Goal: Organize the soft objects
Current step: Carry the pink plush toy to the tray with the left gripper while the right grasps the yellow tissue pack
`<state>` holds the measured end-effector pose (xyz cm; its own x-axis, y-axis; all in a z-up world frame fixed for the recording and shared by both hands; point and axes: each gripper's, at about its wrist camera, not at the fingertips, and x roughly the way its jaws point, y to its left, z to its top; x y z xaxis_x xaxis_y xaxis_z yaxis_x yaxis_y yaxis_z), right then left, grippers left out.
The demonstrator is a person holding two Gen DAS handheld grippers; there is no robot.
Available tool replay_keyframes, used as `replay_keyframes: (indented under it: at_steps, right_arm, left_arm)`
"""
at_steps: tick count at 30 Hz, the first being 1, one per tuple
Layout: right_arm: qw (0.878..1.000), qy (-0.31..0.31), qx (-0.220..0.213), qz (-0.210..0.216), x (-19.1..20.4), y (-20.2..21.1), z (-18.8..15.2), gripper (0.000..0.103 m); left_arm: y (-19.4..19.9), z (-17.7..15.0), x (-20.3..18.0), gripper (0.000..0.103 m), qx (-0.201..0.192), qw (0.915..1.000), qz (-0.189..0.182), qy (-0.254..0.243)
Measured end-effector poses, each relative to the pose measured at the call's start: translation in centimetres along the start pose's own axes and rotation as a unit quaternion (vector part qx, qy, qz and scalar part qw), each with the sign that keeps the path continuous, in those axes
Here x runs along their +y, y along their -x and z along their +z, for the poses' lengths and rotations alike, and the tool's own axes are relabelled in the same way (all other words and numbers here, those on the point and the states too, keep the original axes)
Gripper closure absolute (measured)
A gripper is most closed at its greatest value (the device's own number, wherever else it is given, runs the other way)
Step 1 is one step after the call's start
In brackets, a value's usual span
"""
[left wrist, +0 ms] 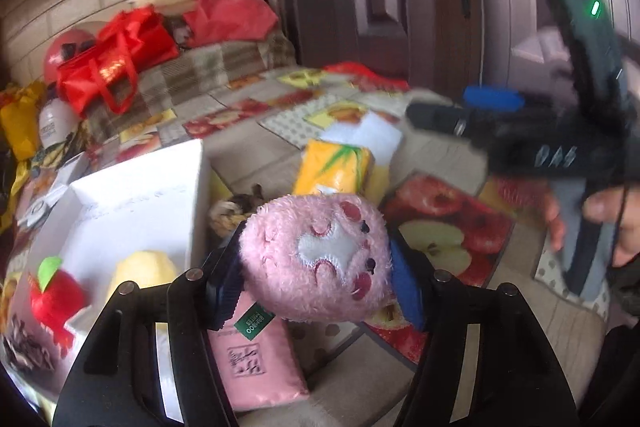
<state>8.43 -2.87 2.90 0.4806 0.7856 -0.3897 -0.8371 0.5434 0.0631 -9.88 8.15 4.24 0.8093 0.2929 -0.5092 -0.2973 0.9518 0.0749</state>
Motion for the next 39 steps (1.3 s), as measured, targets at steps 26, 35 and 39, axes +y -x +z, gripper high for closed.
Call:
replay_keyframes:
  at_steps: [26, 35, 39]
  right_arm:
    - [0.995, 0.073, -0.006, 0.069, 6.0, -1.5, -0.3, 0.078]
    - [0.995, 0.036, -0.067, 0.065, 5.1, 1.9, 0.1, 0.079]
    - [0.995, 0.038, -0.073, 0.06, 5.2, 2.2, 0.1, 0.079]
  left_arm:
    - [4.2, -1.4, 5.3, 0.039, -0.062, 0.9919, 0.032, 0.107]
    - [4.7, -1.5, 5.5, 0.039, -0.072, 0.9902, 0.042, 0.112]
    - [5.0, -1.7, 6.1, 0.039, -0.08, 0.9875, 0.051, 0.125]
